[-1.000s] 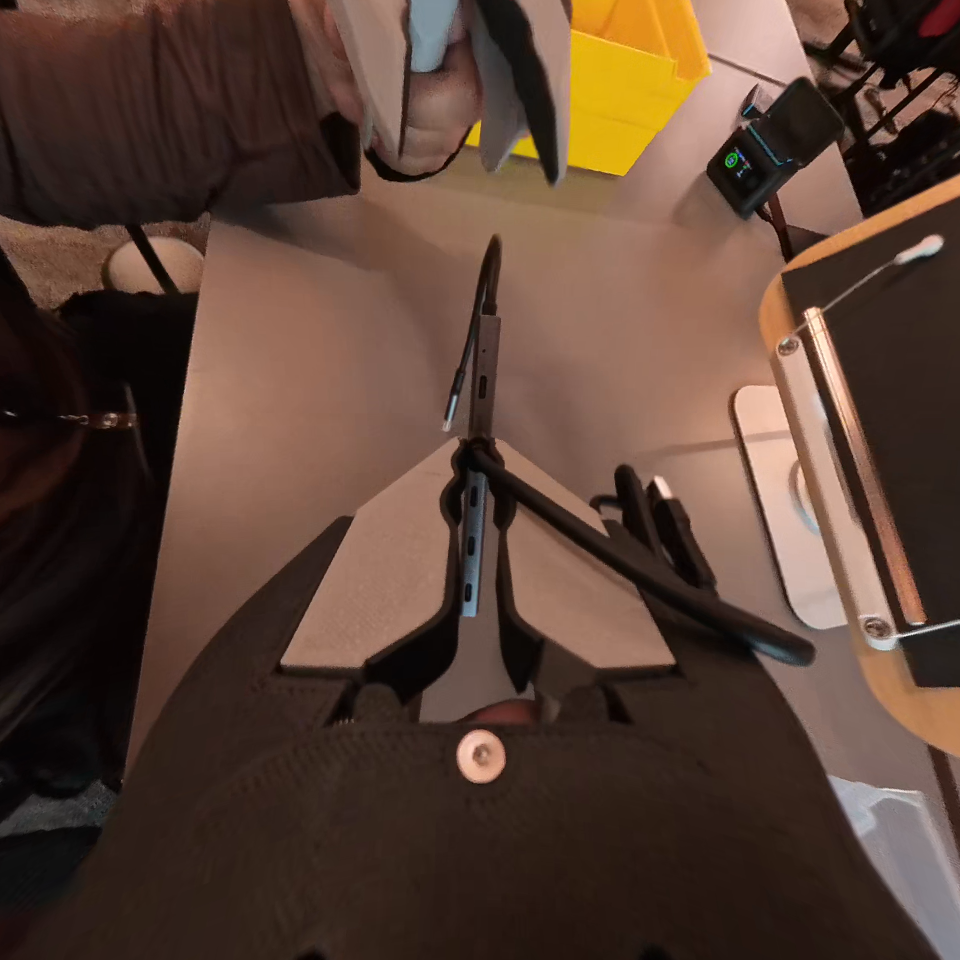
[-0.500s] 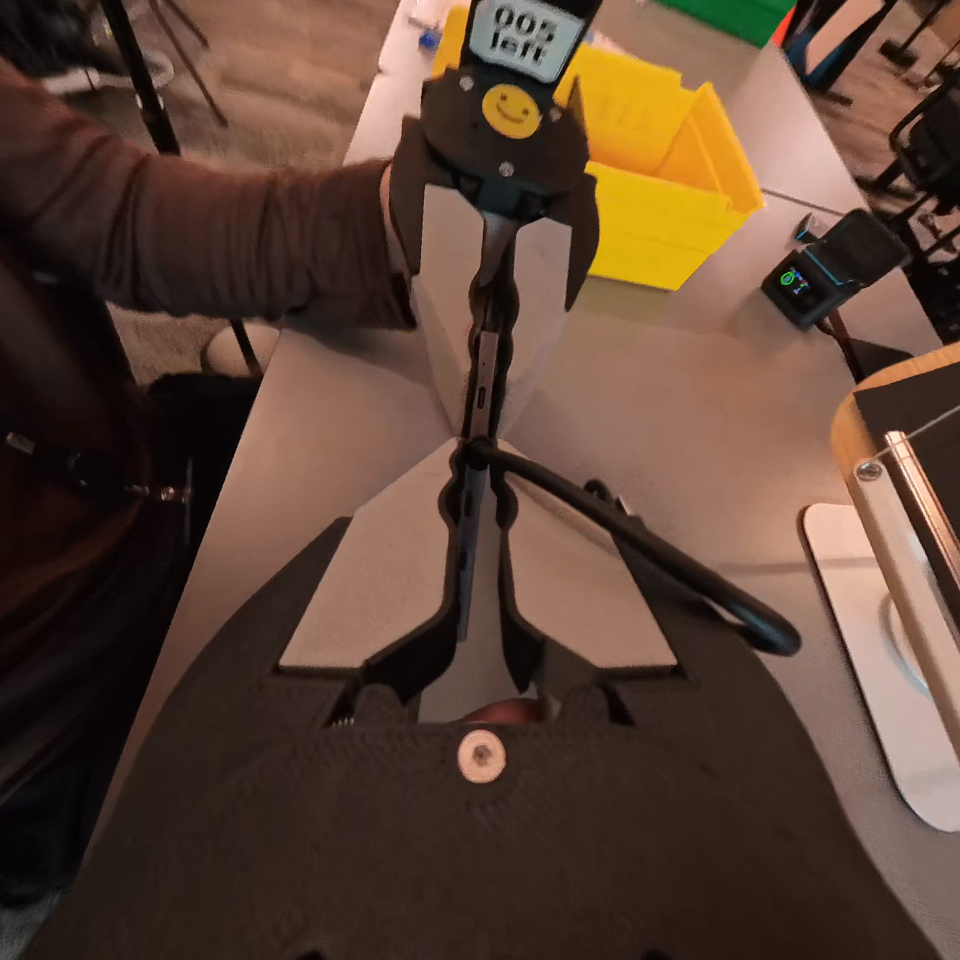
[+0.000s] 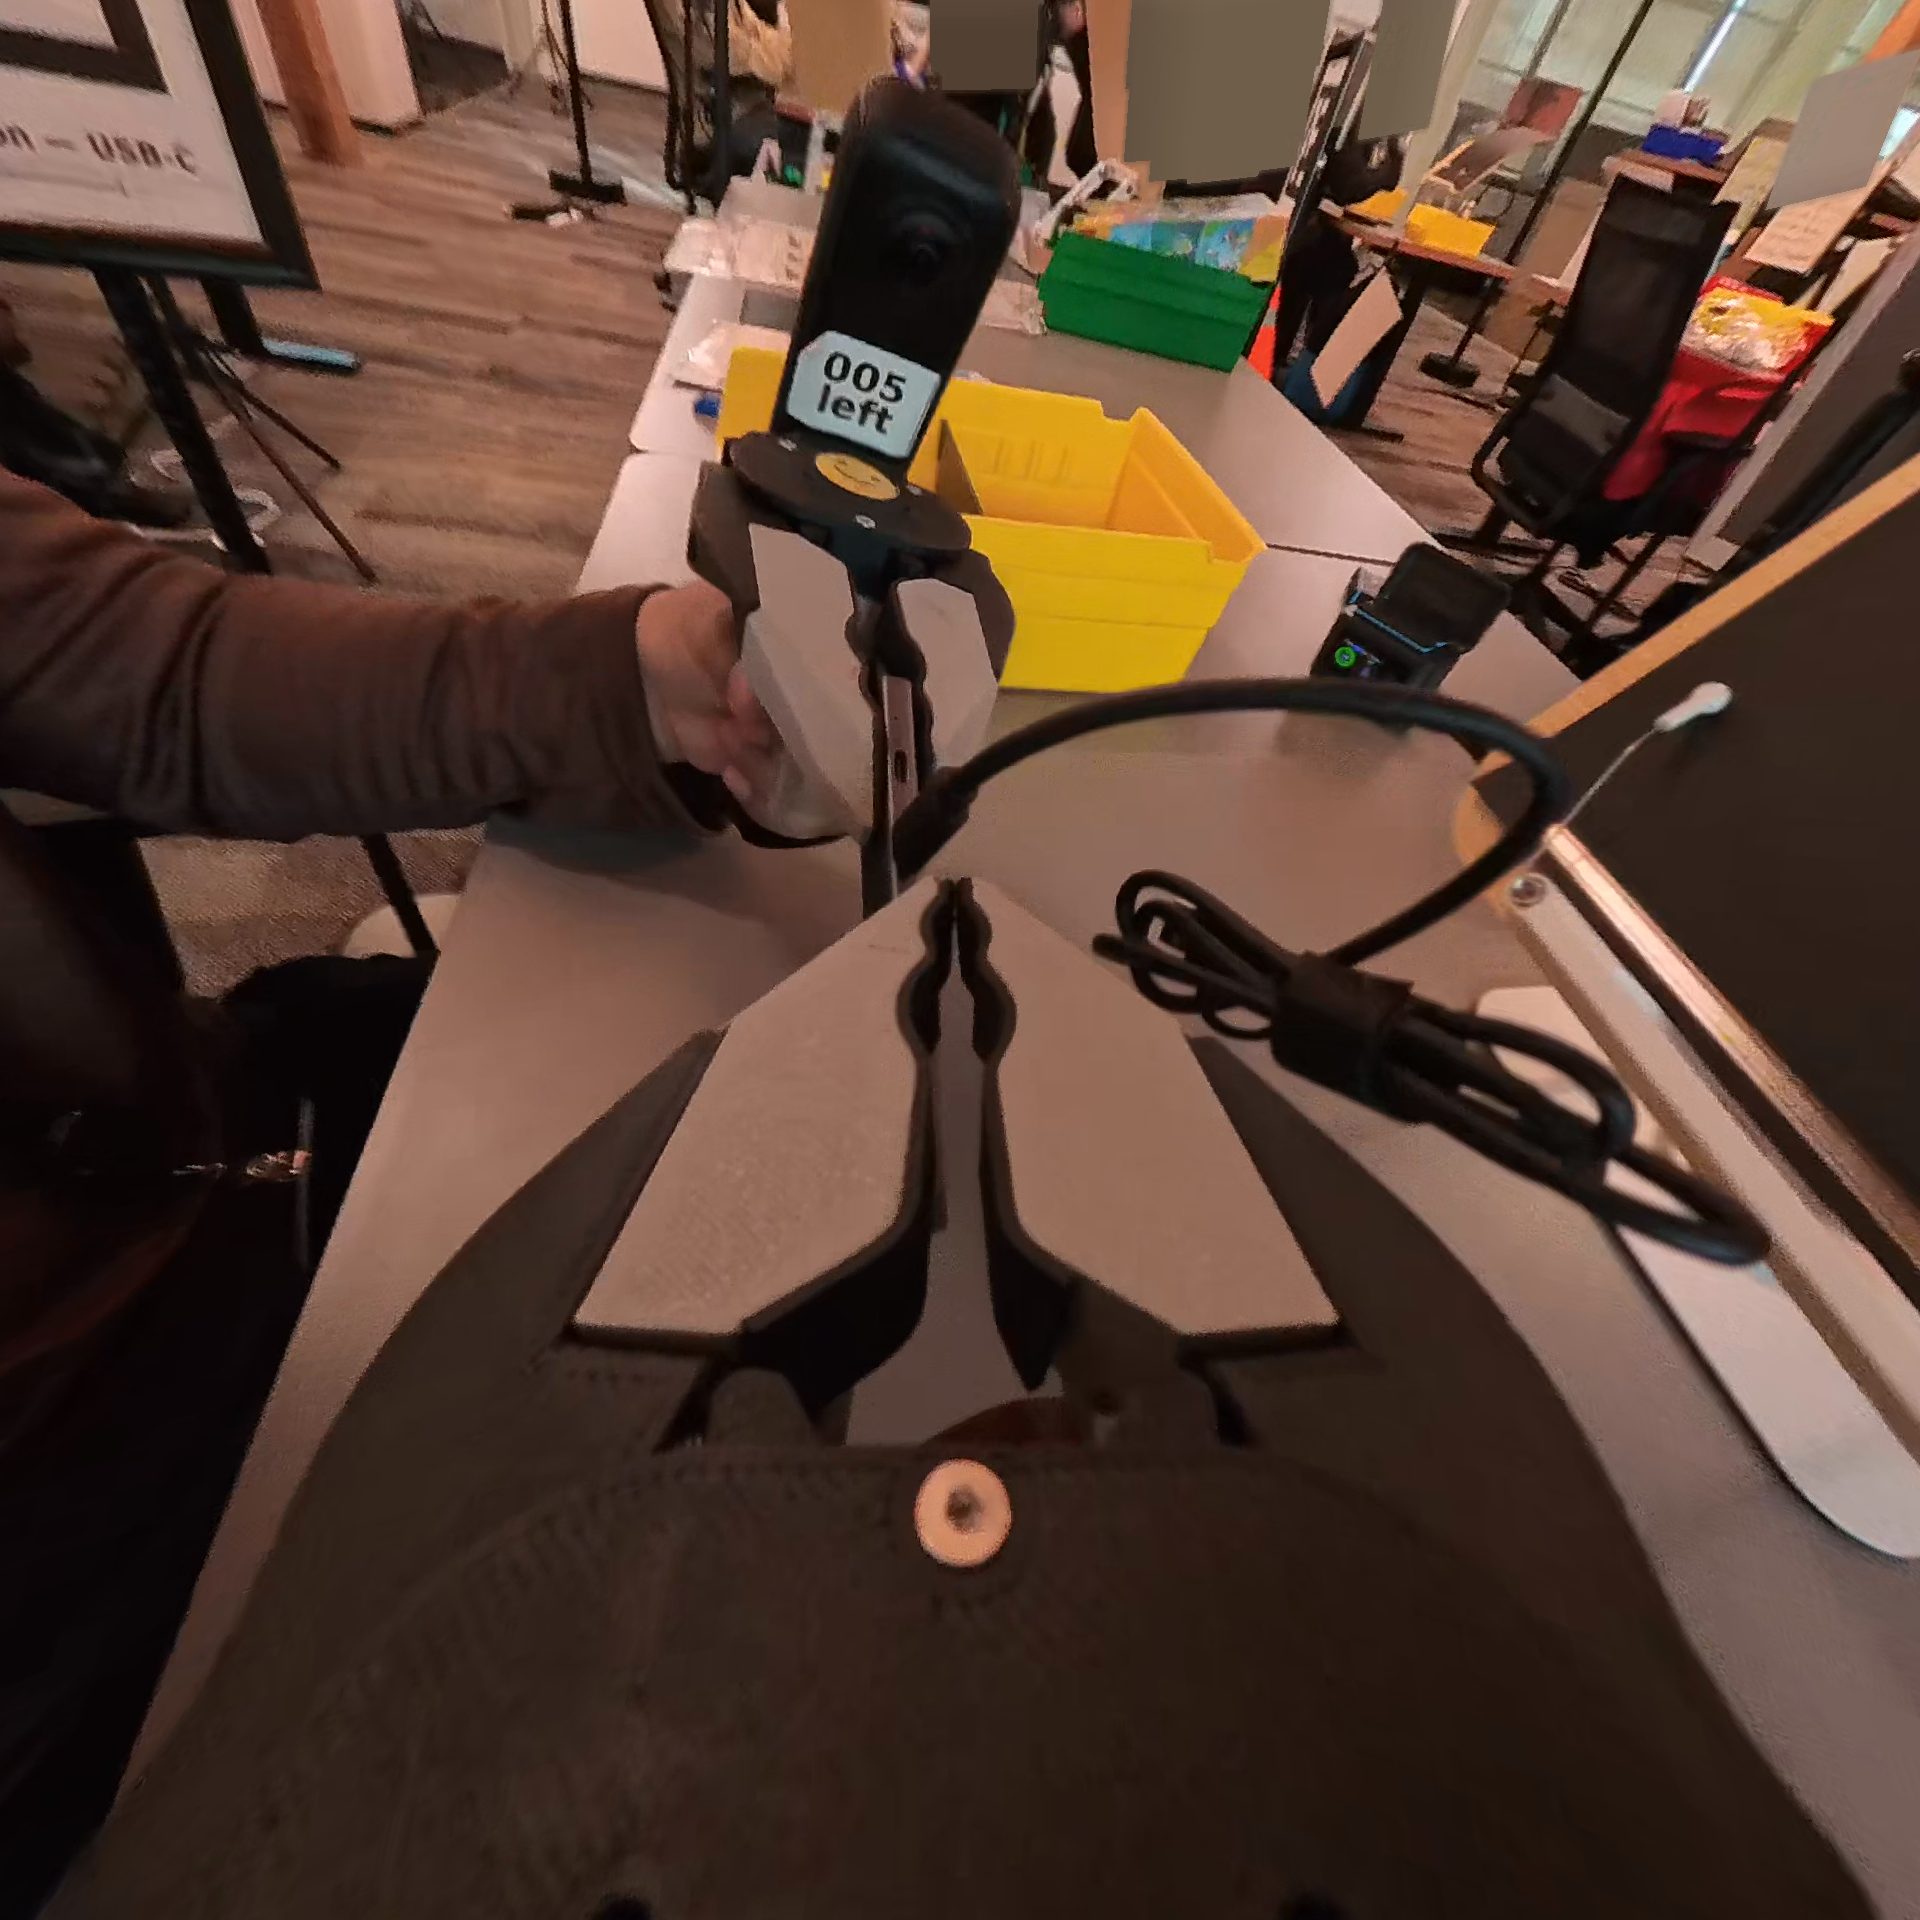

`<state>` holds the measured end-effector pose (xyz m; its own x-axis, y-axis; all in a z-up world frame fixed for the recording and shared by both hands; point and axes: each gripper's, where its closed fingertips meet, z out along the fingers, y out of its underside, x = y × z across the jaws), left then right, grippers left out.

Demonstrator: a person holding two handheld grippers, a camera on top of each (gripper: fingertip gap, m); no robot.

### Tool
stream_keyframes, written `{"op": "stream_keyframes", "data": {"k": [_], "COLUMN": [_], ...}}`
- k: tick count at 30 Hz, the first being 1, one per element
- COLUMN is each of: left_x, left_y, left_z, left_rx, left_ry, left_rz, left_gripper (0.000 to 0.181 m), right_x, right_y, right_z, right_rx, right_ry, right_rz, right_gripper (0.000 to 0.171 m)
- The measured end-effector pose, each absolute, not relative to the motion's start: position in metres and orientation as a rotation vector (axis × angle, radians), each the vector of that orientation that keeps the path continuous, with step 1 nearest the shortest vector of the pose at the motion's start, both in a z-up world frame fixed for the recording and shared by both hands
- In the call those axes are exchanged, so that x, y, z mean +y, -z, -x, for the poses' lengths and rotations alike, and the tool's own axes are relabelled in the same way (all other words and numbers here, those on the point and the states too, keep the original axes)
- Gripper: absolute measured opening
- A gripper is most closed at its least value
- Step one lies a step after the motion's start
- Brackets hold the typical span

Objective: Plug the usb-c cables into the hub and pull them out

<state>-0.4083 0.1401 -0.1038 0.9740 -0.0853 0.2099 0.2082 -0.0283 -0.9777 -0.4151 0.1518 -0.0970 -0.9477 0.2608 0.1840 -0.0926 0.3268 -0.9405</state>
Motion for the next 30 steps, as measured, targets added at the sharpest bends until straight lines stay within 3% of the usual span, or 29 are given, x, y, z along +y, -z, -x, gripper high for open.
{"op": "stream_keyframes", "data": {"k": [30], "left_x": [0.150], "left_y": [0.110], "left_z": [0.408], "left_rx": [-0.096], "left_ry": [0.197], "left_rz": [1.583], "left_gripper": [0.008], "right_x": [0.146], "right_y": [0.107], "right_z": [0.412], "right_rx": [-2.392], "right_ry": [-1.728], "right_rz": [0.188], "right_gripper": [0.006]}}
